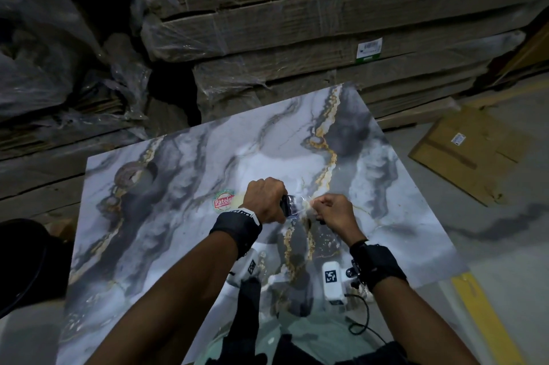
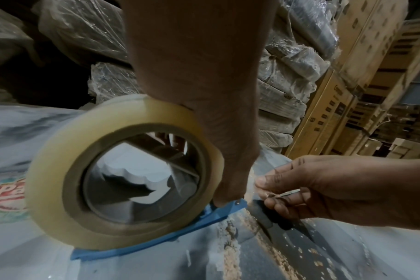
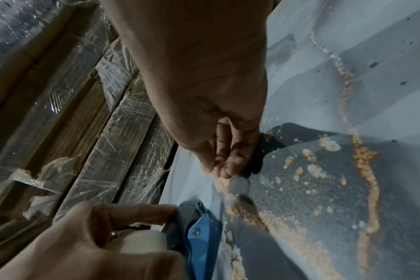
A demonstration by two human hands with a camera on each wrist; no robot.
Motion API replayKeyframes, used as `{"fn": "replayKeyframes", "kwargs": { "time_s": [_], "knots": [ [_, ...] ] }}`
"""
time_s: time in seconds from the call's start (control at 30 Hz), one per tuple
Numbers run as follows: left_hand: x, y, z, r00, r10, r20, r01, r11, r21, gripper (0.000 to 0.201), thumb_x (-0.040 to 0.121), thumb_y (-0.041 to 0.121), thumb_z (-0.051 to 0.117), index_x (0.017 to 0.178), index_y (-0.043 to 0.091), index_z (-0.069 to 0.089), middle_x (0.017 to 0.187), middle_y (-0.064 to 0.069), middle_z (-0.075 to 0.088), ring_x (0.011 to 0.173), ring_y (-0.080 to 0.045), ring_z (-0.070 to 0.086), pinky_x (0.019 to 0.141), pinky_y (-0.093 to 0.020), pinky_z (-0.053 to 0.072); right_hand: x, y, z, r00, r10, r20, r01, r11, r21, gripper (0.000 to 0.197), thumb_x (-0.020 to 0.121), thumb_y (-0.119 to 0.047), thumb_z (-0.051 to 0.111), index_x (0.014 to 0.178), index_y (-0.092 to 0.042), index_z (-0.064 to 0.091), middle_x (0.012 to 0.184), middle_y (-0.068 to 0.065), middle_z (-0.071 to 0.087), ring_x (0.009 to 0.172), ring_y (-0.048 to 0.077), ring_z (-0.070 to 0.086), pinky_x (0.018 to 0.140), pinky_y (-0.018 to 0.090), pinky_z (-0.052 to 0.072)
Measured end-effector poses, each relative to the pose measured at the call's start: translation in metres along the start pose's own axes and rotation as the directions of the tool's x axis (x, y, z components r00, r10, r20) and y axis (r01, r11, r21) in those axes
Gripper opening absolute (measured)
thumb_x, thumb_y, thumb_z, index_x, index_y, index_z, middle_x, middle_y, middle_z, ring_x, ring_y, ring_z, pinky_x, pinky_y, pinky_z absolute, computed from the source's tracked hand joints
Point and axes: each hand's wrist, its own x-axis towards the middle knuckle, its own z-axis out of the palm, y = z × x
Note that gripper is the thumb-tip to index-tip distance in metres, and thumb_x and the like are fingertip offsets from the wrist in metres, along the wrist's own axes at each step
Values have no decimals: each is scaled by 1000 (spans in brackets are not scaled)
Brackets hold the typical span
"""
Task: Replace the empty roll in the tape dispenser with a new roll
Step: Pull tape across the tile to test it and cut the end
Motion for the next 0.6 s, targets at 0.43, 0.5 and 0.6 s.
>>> {"fn": "replayKeyframes", "kwargs": {
  "time_s": [0.43,0.5,0.6],
  "knots": [
    [4,8,-2,999,-10,-47,16,989,145,24,72,38,67,87,19,72,84,-6,72,77,-31,68,66,-31,42,4,-3,-1,997,-77,-31,73,990,-125,16,92,-3,66,85,-2,79,71,13,76,63,16,67,69,39,63],
    [5,5,2,998,-1,-67,11,990,144,31,71,45,71,89,20,72,85,-4,72,81,-29,69,68,-31,36,1,-2,-4,999,-45,-25,42,996,-76,16,94,0,63,91,-3,79,73,11,75,65,17,68,72,37,64],
    [5,-3,6,992,16,-128,-1,994,113,54,68,60,73,106,22,75,96,-2,75,91,-27,70,76,-33,37,-4,3,-8,1000,-21,-19,20,999,-36,18,97,-2,61,95,-1,79,76,10,76,66,16,69,74,37,65]
  ]
}}
